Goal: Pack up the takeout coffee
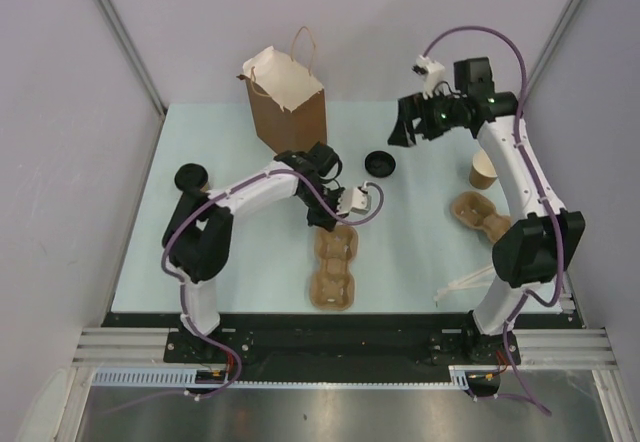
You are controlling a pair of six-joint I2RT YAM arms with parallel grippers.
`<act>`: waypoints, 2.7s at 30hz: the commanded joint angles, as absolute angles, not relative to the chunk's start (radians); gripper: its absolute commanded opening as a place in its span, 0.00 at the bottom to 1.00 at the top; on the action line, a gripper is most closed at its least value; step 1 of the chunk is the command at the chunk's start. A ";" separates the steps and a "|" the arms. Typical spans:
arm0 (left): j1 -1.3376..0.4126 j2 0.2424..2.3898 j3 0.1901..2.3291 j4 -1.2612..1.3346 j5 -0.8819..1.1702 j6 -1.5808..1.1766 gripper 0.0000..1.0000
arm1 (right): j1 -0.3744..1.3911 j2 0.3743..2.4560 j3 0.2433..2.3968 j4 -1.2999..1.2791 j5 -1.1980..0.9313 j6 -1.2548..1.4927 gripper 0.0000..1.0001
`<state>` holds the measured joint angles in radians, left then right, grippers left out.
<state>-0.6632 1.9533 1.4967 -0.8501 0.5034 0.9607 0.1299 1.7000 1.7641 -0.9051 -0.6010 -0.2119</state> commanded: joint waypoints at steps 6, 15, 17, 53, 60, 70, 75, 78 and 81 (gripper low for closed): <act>-0.537 1.600 1.410 -0.930 0.656 0.847 0.00 | 0.325 2.031 2.343 -0.634 -0.401 -0.071 0.99; -0.371 1.349 1.281 -0.796 0.752 0.608 0.00 | 0.442 2.275 2.562 -0.384 -0.302 -0.029 0.93; -0.344 1.322 1.256 -0.787 0.788 0.563 0.00 | 0.456 2.296 2.562 -0.345 -0.290 -0.022 0.92; -0.051 1.046 1.465 -0.713 0.887 0.197 0.00 | 0.554 2.050 2.373 -0.626 -0.166 0.161 0.00; -0.003 1.028 1.485 -0.614 0.864 0.104 0.00 | 0.572 1.781 1.990 -0.729 -0.176 0.400 0.00; 0.038 1.023 1.490 -0.569 0.839 0.041 0.00 | 0.647 1.454 1.689 -0.785 -0.124 0.621 0.00; 0.044 1.008 1.462 -0.549 0.835 0.021 0.00 | 0.690 1.318 1.572 -0.762 -0.167 0.658 0.42; 0.046 1.005 1.459 -0.546 0.839 0.015 0.00 | 0.681 1.292 1.606 -0.779 -0.149 0.545 0.67; 0.045 1.005 1.465 -0.545 0.847 0.006 0.00 | 0.612 1.276 1.647 -0.769 -0.242 0.421 0.78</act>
<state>0.0357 1.0222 1.4536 -0.5858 0.8387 0.0410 0.6773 1.3056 1.5887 -0.7959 -0.1661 0.5701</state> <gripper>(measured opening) 0.020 0.717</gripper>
